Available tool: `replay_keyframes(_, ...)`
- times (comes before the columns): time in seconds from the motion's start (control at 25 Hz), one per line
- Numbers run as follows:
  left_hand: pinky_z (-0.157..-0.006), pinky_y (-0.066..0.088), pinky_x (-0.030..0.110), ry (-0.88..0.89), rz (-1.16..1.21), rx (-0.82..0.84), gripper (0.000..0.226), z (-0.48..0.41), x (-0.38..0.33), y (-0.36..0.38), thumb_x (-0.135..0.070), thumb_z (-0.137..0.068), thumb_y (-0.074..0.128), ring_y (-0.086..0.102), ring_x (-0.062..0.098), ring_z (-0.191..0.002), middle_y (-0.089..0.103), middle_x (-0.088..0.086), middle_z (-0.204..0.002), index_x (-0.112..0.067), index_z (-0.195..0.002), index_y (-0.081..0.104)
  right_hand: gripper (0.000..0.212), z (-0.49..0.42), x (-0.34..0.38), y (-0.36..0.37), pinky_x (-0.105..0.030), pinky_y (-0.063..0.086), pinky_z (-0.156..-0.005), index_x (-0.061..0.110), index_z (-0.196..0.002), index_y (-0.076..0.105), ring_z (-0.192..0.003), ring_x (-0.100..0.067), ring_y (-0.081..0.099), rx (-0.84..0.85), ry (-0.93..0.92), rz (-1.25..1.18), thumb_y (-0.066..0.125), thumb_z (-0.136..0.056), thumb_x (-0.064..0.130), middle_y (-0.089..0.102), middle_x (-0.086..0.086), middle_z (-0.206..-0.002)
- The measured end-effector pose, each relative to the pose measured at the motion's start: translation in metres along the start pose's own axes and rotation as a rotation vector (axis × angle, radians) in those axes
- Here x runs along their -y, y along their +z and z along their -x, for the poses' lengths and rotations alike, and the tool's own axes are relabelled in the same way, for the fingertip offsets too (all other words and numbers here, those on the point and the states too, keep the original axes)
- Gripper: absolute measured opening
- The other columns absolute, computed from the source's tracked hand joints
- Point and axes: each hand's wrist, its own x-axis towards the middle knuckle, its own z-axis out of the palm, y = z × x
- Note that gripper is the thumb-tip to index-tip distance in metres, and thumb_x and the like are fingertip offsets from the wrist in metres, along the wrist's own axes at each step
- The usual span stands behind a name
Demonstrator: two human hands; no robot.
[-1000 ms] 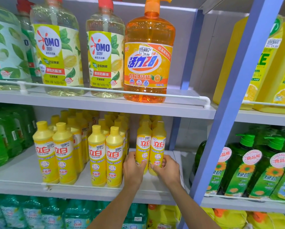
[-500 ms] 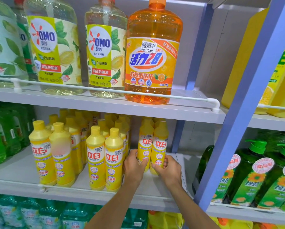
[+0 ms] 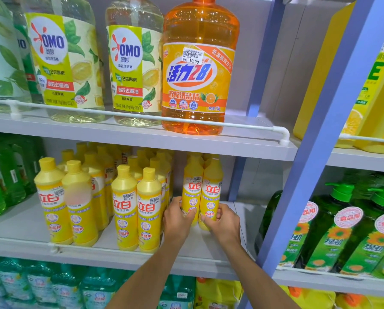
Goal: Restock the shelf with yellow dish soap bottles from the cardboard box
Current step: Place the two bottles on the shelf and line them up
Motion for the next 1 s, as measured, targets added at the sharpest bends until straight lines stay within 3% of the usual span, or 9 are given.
replay_keyframes(0.24, -0.095, 0.056, 0.043, 0.013, -0.179, 0.101, 0.046, 0.004, -0.006, -0.013, -0.036, -0.084, 0.076, 0.067, 0.023, -0.109, 0.069, 0.001, -0.120, -0.020, -0.122, 0.057, 0.056, 0.004, -0.005, -0.006, -0.036, 0.057, -0.084, 0.025, -0.114, 0.065, -0.098, -0.019, 0.067, 0.028, -0.050, 0.044, 0.075, -0.071, 0.060, 0.071, 0.001, -0.108)
replay_keyframes(0.4, -0.091, 0.055, 0.045, 0.107, -0.438, 0.216, 0.047, 0.029, -0.013, -0.026, -0.039, -0.085, 0.070, 0.063, 0.031, -0.111, 0.067, 0.009, -0.118, -0.013, -0.121, 0.055, 0.065, 0.030, 0.009, -0.029, -0.041, 0.049, -0.096, 0.012, -0.132, 0.056, -0.121, -0.032, 0.058, 0.051, -0.074, 0.195, 0.065, -0.086, 0.057, 0.062, -0.013, -0.130)
replay_keyframes(0.56, -0.093, 0.050, 0.046, 0.374, -0.700, 0.452, 0.057, 0.062, -0.029, -0.052, -0.055, -0.085, 0.061, 0.056, 0.033, -0.116, 0.059, 0.012, -0.124, -0.013, -0.124, 0.053, 0.031, 0.069, 0.029, -0.056, -0.038, 0.047, -0.081, 0.027, -0.102, 0.056, -0.111, -0.032, 0.059, 0.178, -0.149, 0.396, 0.058, -0.088, 0.055, 0.063, -0.010, -0.115)
replay_keyframes(0.64, -0.095, 0.049, 0.046, 0.509, -0.823, 0.553, 0.068, 0.083, -0.036, -0.075, -0.063, -0.085, 0.057, 0.054, 0.035, -0.118, 0.057, 0.014, -0.127, -0.013, -0.130, 0.051, 0.043, 0.093, 0.039, -0.066, -0.040, 0.047, -0.090, 0.024, -0.117, 0.054, -0.120, -0.033, 0.054, 0.246, -0.172, 0.530, 0.054, -0.087, 0.057, 0.059, -0.008, -0.122)
replay_keyframes(0.76, -0.099, 0.046, 0.047, 0.688, -1.021, 0.587, 0.083, 0.122, -0.030, -0.127, -0.071, -0.084, 0.054, 0.051, 0.034, -0.123, 0.053, 0.014, -0.135, -0.011, -0.140, 0.042, 0.072, 0.148, 0.057, -0.070, -0.045, 0.039, -0.111, 0.020, -0.151, 0.034, -0.144, -0.032, 0.032, 0.288, -0.184, 0.728, 0.055, -0.092, 0.056, 0.037, -0.011, -0.155)
replay_keyframes(0.84, -0.103, 0.044, 0.048, 0.711, -1.060, 0.588, 0.091, 0.146, -0.011, -0.172, -0.073, -0.083, 0.053, 0.048, 0.033, -0.128, 0.049, 0.014, -0.140, -0.009, -0.146, 0.035, 0.081, 0.194, 0.072, -0.061, -0.047, 0.034, -0.116, 0.018, -0.156, 0.026, -0.149, -0.031, 0.024, 0.280, -0.189, 0.814, 0.054, -0.092, 0.060, 0.027, -0.012, -0.162)
replay_keyframes(1.0, -0.109, 0.037, 0.049, 0.623, -1.102, 0.543, 0.101, 0.195, 0.055, -0.269, -0.078, -0.080, 0.051, 0.043, 0.034, -0.133, 0.046, 0.013, -0.143, -0.011, -0.151, 0.028, 0.082, 0.277, 0.098, -0.004, -0.048, 0.035, -0.115, 0.017, -0.155, 0.028, -0.145, -0.034, 0.030, 0.298, -0.239, 0.877, 0.050, -0.092, 0.065, 0.030, -0.013, -0.160)
